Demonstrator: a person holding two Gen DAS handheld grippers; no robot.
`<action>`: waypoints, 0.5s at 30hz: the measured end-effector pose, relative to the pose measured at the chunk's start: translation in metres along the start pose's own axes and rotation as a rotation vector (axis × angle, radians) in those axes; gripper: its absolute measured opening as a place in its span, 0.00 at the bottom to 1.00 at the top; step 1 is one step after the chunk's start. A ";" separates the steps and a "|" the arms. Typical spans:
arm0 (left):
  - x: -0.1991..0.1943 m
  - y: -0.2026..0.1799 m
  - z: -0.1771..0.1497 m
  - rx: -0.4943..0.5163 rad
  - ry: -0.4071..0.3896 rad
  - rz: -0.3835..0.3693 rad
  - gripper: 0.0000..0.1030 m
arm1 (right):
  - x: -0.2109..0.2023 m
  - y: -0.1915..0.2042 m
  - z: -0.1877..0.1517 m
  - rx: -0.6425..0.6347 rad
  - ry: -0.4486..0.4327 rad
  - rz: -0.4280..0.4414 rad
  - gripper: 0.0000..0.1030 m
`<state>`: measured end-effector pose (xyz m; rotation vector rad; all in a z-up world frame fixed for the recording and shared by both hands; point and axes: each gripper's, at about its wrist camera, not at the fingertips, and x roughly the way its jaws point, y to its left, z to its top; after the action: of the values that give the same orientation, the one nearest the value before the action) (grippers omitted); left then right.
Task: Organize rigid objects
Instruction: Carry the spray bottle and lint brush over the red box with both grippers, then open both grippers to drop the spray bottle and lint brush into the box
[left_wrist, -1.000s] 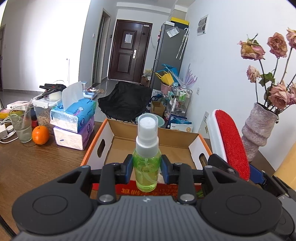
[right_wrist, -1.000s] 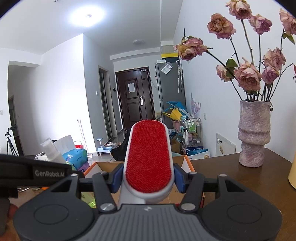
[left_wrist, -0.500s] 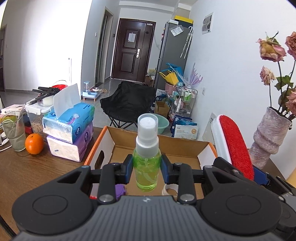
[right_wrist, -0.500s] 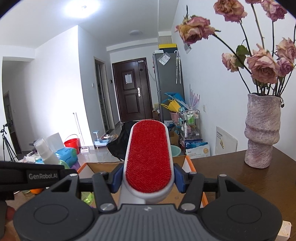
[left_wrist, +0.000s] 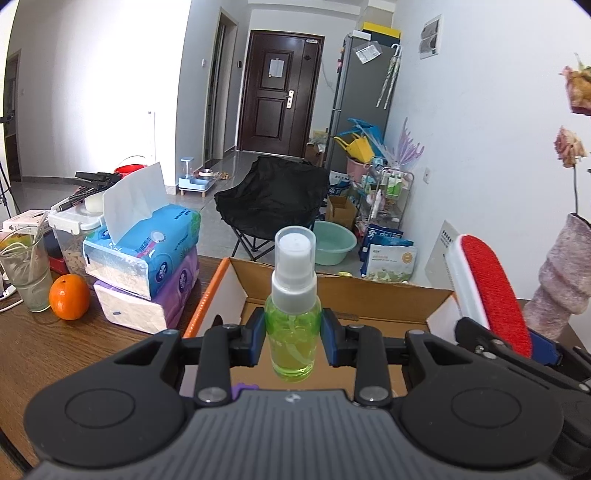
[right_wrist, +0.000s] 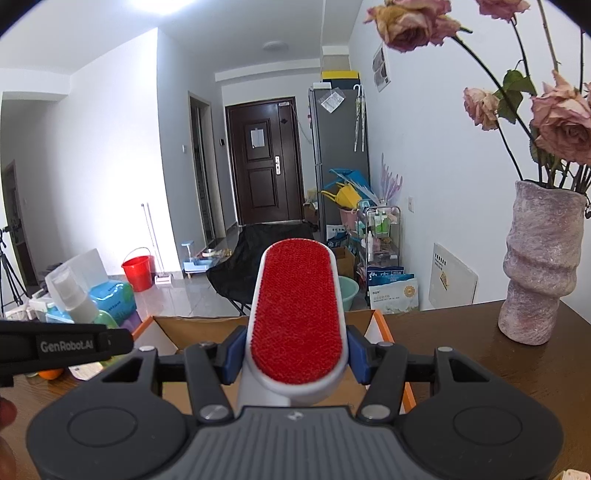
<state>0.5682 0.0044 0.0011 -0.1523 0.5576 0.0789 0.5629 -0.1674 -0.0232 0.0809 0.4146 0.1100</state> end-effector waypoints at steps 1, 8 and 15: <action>0.003 0.001 0.001 -0.001 0.003 0.006 0.31 | 0.003 -0.001 0.001 -0.001 0.004 -0.001 0.53; 0.023 0.008 0.004 0.014 0.031 0.034 0.31 | 0.018 -0.001 0.001 -0.009 0.041 -0.006 0.53; 0.040 0.014 0.003 0.017 0.066 0.055 0.31 | 0.035 -0.004 0.001 -0.018 0.084 -0.003 0.53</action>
<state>0.6023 0.0202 -0.0195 -0.1229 0.6284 0.1231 0.5953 -0.1672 -0.0365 0.0577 0.4979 0.1142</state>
